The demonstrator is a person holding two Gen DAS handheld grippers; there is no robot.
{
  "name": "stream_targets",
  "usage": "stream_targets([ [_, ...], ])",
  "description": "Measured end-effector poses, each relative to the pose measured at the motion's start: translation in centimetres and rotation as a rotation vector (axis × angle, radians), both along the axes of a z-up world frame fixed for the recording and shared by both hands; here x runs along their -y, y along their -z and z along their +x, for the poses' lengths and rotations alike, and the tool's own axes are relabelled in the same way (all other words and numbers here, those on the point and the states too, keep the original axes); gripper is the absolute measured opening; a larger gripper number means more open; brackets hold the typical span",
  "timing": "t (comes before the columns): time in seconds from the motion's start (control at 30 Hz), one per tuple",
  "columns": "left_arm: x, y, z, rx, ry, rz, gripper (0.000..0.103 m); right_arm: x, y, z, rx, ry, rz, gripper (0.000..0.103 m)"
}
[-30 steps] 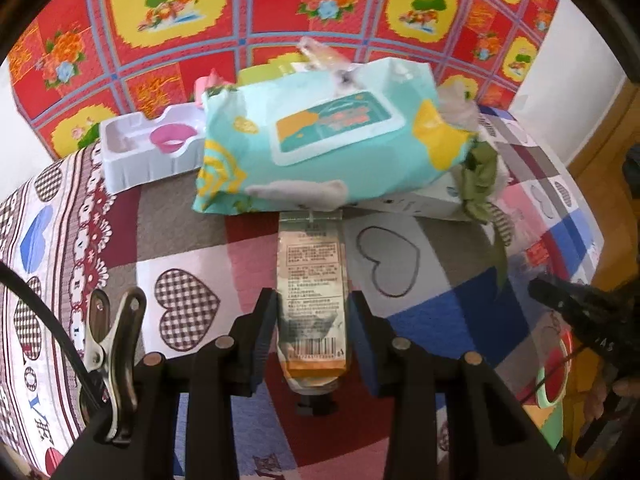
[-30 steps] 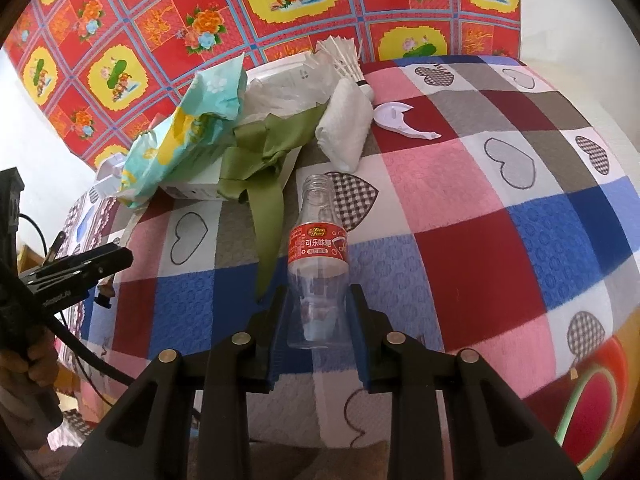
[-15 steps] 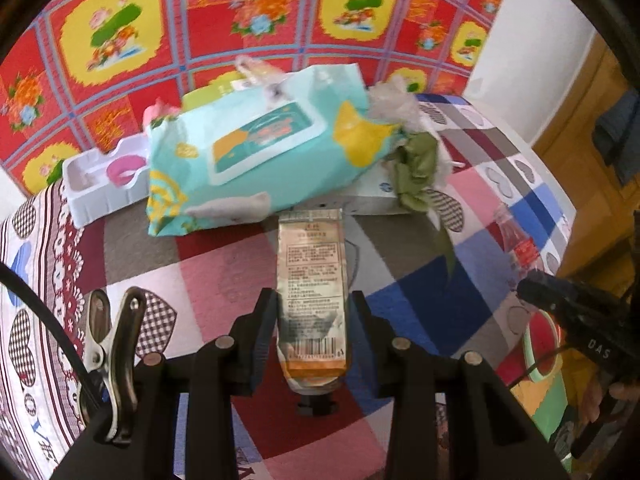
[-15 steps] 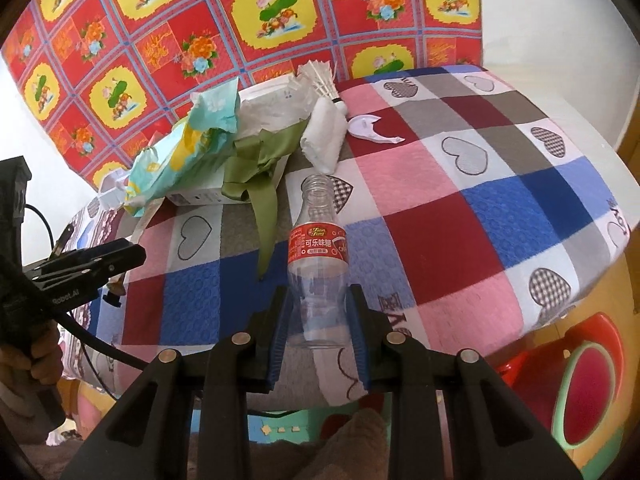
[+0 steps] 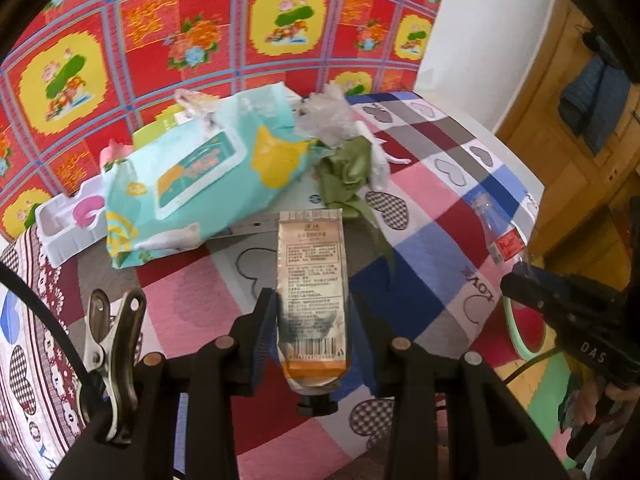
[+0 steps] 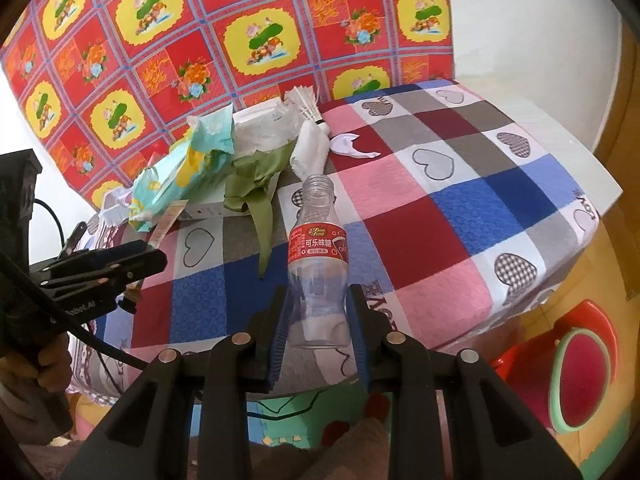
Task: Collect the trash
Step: 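Lift the bottle with the right tool while the left tool lifts the tube, then carry the bottle with the right tool while the left tool carries the tube to the bucket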
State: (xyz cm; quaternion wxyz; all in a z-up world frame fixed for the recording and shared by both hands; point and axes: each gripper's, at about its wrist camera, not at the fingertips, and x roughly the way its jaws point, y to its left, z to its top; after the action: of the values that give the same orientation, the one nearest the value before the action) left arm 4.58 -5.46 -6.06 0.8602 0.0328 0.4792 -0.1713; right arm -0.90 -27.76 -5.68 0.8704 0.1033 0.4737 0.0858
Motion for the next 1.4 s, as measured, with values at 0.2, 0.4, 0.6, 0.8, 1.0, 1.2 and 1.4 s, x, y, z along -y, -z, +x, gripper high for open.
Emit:
stream_targets([
  [0.2, 1.9, -0.2, 0.0, -0.004, 0.057, -0.015, 0.038, 1.0, -0.5, -0.7, -0.007, 0.039, -0.005, 0.029],
  [0.4, 3.9, -0.5, 0.0, -0.001, 0.109, -0.031, 0.038, 2.0, -0.8, -1.1, -0.004, 0.063, -0.001, 0.029],
  [0.6, 6.2, -0.7, 0.0, 0.001, 0.16, -0.036, 0.038, 3.5, -1.0, -2.0, -0.003, 0.091, 0.0, 0.029],
  [0.8, 9.3, -1.0, -0.4, -0.007, 0.212, -0.038, 0.038, 5.7, -1.1, -3.5, 0.003, 0.141, 0.011, 0.029],
  [1.0, 12.7, -1.3, -1.2, -0.006, 0.272, -0.035, 0.038, 8.3, -0.9, -5.4, 0.003, 0.194, 0.019, 0.029],
  [1.2, 16.4, -1.6, -2.3, -0.005, 0.332, -0.037, 0.038, 11.2, -1.0, -7.2, 0.004, 0.249, 0.021, 0.029],
  [1.4, 20.0, -1.7, -3.5, -0.013, 0.386, -0.044, 0.038, 14.1, -0.9, -9.0, 0.005, 0.306, 0.024, 0.029],
])
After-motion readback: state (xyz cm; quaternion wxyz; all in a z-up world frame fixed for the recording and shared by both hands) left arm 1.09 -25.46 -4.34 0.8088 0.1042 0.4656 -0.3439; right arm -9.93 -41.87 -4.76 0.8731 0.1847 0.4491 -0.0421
